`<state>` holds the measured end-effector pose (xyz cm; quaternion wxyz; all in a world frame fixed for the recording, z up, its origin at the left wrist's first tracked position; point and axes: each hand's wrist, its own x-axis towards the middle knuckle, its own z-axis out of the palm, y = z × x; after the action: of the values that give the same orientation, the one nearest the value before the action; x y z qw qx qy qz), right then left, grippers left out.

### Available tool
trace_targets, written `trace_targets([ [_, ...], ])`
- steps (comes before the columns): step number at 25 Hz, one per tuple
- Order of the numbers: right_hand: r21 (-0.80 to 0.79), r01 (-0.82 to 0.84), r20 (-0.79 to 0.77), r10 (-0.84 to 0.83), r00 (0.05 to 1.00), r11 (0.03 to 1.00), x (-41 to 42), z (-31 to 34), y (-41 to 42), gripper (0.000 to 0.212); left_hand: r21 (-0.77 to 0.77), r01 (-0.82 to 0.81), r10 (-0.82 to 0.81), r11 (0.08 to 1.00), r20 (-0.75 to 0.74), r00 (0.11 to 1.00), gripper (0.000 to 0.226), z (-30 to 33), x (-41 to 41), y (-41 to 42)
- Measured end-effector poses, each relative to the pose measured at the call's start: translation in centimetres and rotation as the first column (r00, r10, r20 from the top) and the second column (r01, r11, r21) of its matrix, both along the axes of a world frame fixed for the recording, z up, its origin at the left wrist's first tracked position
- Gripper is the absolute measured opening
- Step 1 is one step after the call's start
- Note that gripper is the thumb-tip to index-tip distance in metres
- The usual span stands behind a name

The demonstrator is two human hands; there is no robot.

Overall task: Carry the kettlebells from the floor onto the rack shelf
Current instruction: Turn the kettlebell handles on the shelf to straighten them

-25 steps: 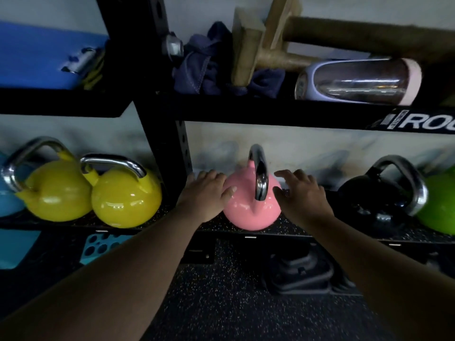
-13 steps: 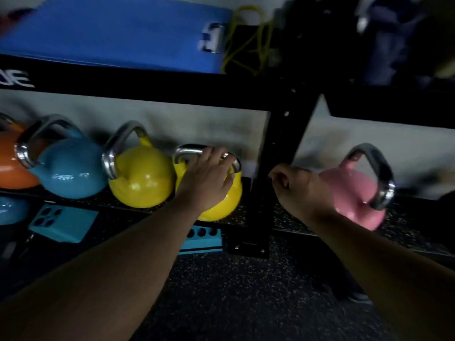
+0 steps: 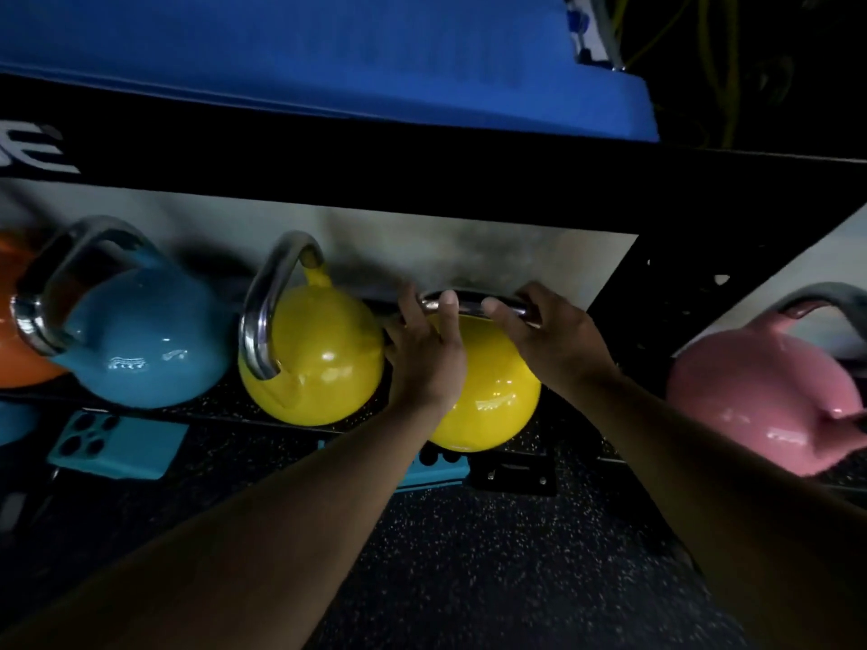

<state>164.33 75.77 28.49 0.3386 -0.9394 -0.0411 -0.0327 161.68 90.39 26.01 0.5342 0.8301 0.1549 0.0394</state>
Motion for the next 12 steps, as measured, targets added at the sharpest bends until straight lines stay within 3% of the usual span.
trace_targets([
  [5, 0.182, 0.168, -0.032, -0.164, 0.986, 0.969, -3.2, -0.1, 1.5, 0.033, -0.201, 0.078, -0.056, 0.976, 0.114, 0.992, 0.064, -0.6, 1.9, 0.8],
  [9, 0.542, 0.174, -0.292, -0.010, 0.956, 0.822, -2.9, 1.4, -0.3, 0.024, -0.257, 0.004, 0.010, 0.966, 0.055, 0.998, 0.068, -0.8, 1.8, -1.5],
  [12, 0.596, 0.210, -0.270, -0.054, 0.961, 0.775, -3.4, 0.5, 1.4, 0.026, -0.310, 0.119, -0.088, 0.943, 0.111, 0.990, 0.062, -0.8, 3.6, -0.4],
])
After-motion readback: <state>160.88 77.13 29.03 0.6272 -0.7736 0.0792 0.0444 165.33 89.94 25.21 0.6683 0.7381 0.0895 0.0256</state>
